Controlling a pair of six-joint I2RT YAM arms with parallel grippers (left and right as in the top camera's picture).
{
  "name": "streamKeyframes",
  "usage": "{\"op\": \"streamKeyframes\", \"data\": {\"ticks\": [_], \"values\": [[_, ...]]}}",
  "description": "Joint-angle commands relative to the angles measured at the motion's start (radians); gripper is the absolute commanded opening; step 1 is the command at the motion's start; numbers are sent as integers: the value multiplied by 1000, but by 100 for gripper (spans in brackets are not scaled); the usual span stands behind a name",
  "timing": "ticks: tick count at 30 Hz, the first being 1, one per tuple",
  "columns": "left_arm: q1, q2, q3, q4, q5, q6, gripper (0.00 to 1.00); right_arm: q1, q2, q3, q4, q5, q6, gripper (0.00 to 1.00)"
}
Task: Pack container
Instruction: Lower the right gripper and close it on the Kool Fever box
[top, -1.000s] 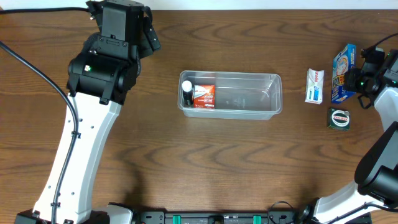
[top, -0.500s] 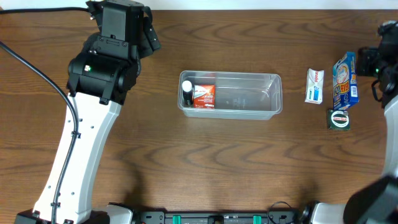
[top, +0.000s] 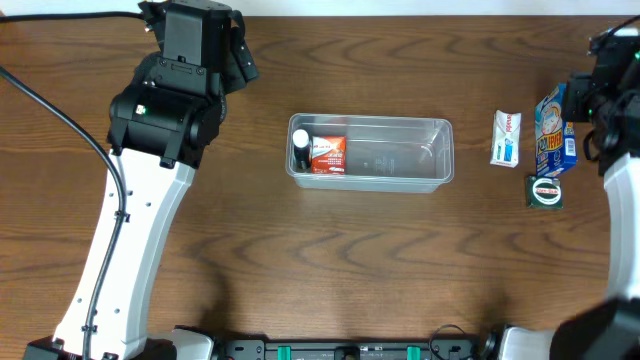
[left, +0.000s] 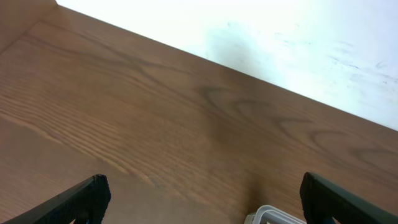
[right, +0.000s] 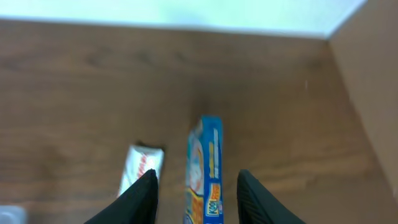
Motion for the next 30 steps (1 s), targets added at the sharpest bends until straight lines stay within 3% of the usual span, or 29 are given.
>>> {"op": "streamKeyframes", "data": {"ticks": [1,8,15,21,26,30], "values": [[4,-3,7,0,-16,14,98,-26,90,8,5,41,-6,44],[4,-3,7,0,-16,14,98,-70,217,8,23,34,1,54],[4,-3,7,0,-16,14,98,-103,338,8,25,-44,10,53],[4,-3,7,0,-16,14,98,-102,386,8,33,-117,10,46],[4,-3,7,0,-16,14,98,-102,383,8,42,-121,10,28],[4,-3,7,0,-16,14,98,-102,358,11,43,-121,10,21]]}}
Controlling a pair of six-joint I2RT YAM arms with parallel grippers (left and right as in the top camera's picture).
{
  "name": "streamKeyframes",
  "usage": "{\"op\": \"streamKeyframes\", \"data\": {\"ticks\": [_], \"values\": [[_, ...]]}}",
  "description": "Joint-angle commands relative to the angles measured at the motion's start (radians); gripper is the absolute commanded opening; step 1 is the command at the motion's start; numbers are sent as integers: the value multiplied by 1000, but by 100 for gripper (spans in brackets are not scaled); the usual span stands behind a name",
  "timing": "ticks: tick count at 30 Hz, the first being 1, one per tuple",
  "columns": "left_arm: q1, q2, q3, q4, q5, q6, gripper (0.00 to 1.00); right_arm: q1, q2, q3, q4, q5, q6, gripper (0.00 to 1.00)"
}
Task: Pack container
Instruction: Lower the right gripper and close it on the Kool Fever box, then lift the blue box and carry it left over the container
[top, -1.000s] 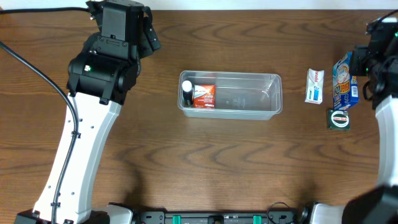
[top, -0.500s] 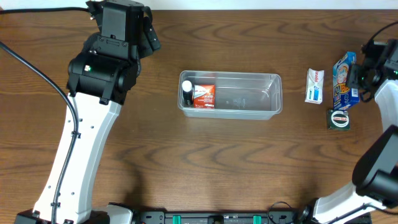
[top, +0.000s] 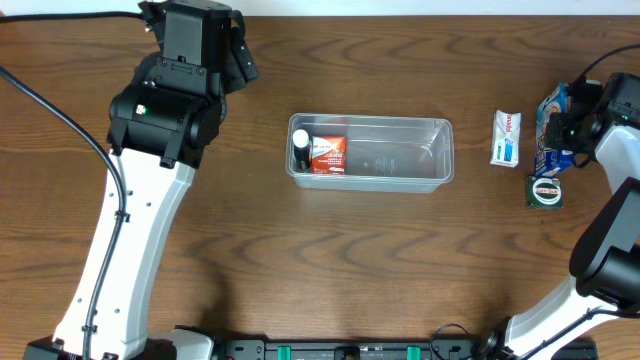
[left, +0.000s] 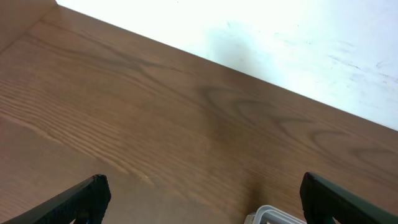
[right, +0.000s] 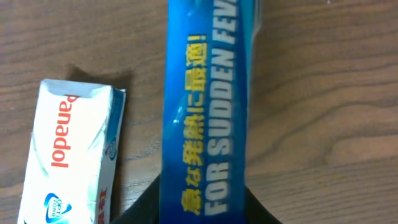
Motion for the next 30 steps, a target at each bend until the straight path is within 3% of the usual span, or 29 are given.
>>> {"op": "streamKeyframes", "data": {"ticks": [1,17,24,30], "values": [[4,-3,7,0,-16,14,98,-2,-40,12,0,-19,3,19],[4,-3,7,0,-16,14,98,64,-333,14,0,-54,6,15],[4,-3,7,0,-16,14,98,253,-472,14,-27,-58,-7,17],[4,-3,7,0,-16,14,98,476,-504,14,-121,-57,-139,18]]}}
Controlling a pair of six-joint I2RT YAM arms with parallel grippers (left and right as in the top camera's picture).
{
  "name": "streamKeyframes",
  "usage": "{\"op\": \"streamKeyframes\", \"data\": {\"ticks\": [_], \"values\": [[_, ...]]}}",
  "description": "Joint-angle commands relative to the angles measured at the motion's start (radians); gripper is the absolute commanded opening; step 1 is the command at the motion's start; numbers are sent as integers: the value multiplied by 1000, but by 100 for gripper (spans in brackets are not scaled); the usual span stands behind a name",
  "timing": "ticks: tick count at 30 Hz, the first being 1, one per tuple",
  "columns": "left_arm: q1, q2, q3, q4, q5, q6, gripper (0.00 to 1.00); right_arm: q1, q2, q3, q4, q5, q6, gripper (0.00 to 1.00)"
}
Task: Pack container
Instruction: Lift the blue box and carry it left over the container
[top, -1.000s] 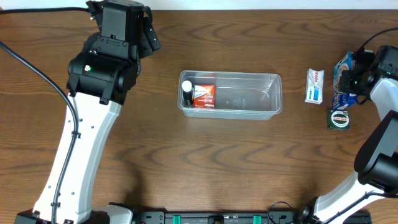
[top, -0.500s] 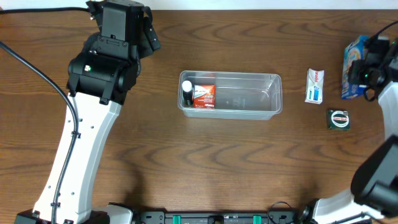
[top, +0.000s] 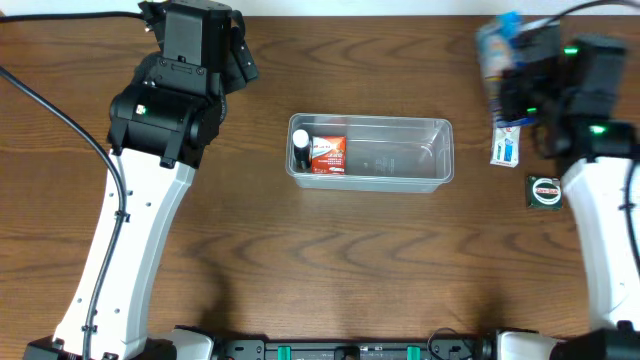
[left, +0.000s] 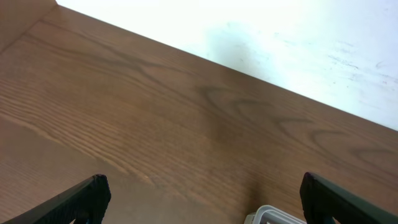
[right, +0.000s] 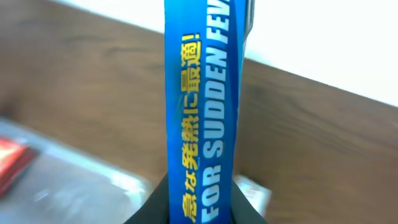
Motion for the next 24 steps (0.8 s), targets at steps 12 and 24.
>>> {"op": "streamKeyframes", "data": {"ticks": [12,24], "values": [[4,-3,7,0,-16,14,98,311,-12,12,-153,-13,-403,6],[4,-3,7,0,-16,14,98,317,108,11,-160,-113,-567,9]]}}
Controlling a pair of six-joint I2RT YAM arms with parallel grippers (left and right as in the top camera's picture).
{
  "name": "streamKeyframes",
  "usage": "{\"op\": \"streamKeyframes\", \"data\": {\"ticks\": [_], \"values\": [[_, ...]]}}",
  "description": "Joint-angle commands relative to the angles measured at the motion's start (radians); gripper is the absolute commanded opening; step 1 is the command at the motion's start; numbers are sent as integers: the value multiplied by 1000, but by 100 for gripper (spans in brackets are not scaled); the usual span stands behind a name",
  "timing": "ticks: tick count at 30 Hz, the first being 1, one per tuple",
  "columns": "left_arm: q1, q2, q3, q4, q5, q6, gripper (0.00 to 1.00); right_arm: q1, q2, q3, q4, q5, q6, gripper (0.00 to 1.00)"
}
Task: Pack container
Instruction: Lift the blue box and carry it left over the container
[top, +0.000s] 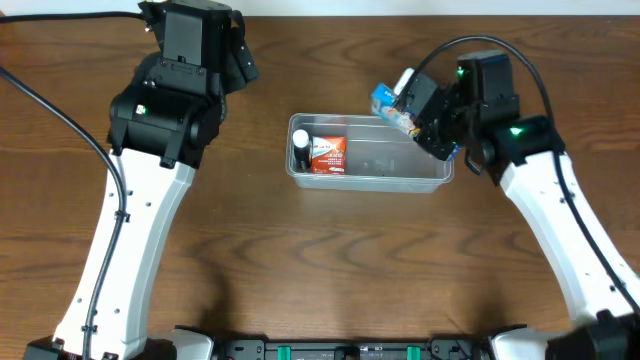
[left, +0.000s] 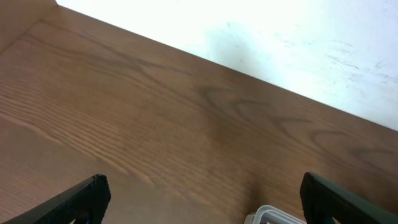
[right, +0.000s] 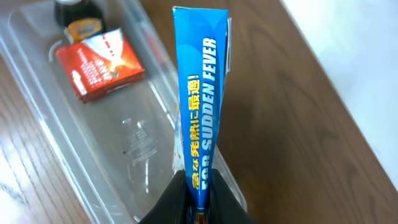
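Note:
A clear plastic container lies mid-table, with a red box and a small black bottle at its left end. My right gripper is shut on a blue fever-patch packet, held edge-up over the container's right back part. In the right wrist view the packet rises from the gripper above the container, with the red box and bottle beyond. My left gripper stands open over bare wood, off the container's left end.
The table's far edge meets a white wall in both wrist views. A corner of the container shows at the bottom of the left wrist view. My right arm crosses the right side of the table.
My right gripper has moved with the blue packet from high over the table's back right to just over the container's right back part. The left arm has not moved.
My right gripper was open, astride the blue packet lying at the far right beside a white box and a green tin. Then it was shut on the packet there. Then it held the packet lifted toward the container, and now over it.

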Motion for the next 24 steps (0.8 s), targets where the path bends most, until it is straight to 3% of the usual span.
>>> {"op": "streamKeyframes", "data": {"ticks": [1,11,24], "values": [[4,-3,7,0,-16,14,98,17,53,11,0,-93,-137,9],[4,-3,7,0,-16,14,98,27,124,11,1,-100,-391,11],[4,-3,7,0,-16,14,98,26,185,11,2,-72,-465,13]]}}
